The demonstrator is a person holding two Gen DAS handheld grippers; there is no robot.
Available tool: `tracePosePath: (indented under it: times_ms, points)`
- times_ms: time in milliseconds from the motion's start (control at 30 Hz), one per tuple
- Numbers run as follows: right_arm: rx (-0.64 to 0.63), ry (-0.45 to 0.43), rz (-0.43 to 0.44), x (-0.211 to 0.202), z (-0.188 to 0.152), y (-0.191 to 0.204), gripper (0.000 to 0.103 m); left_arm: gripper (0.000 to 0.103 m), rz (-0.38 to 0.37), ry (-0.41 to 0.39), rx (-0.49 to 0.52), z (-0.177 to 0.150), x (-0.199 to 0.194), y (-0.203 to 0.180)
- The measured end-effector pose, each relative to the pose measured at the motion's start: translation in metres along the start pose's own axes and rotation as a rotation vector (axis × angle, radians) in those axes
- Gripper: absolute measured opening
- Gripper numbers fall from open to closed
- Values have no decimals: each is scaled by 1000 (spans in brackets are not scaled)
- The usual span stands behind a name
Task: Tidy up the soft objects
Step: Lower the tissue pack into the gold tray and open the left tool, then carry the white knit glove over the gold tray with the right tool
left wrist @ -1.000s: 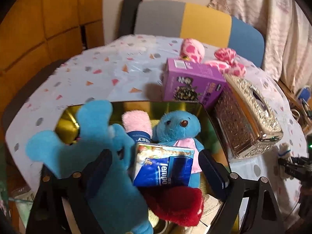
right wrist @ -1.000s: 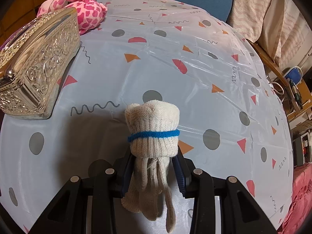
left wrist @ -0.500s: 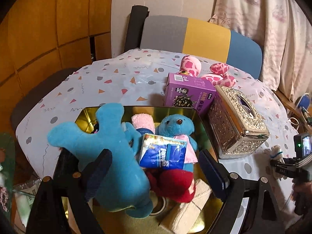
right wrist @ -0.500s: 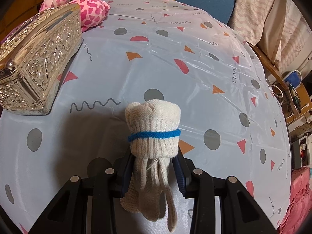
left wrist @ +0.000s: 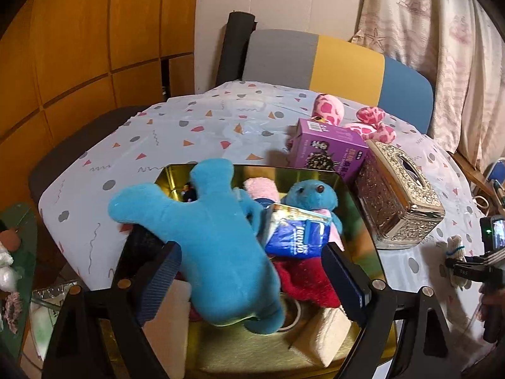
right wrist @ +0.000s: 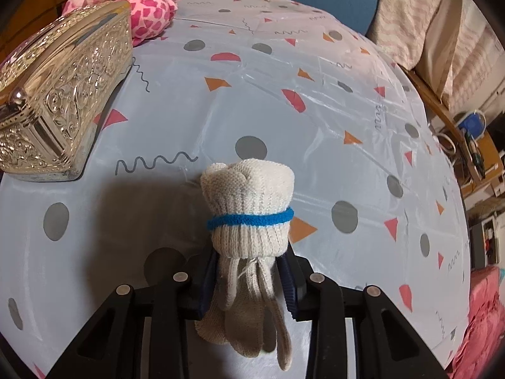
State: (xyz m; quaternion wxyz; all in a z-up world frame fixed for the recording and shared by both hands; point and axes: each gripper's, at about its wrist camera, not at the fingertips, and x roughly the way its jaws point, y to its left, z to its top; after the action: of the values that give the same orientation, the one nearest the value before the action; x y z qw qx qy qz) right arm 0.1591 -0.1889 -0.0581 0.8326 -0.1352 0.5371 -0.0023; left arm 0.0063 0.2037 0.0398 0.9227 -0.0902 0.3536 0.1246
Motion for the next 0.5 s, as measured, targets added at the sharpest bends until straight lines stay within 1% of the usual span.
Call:
tracePosePath:
  times_ms: [133,233,267,400,500]
  points:
    - [33,30,17,-5,-3,2,35,90,9,7,-19,-2,1,10]
    - [72,50,87,-12,-7,6,35,90,15,7,-30,-4,1,18]
    - [70,52,113,-15,-9,10,34,90,17,8,-33,-5,1,20]
    - [45,61,160,-22,-18,31,35,90,29,9,-55,-7,1,31]
    - [30,73,227,-30,-24,46,34,90,37,5,-62,-9,0,37]
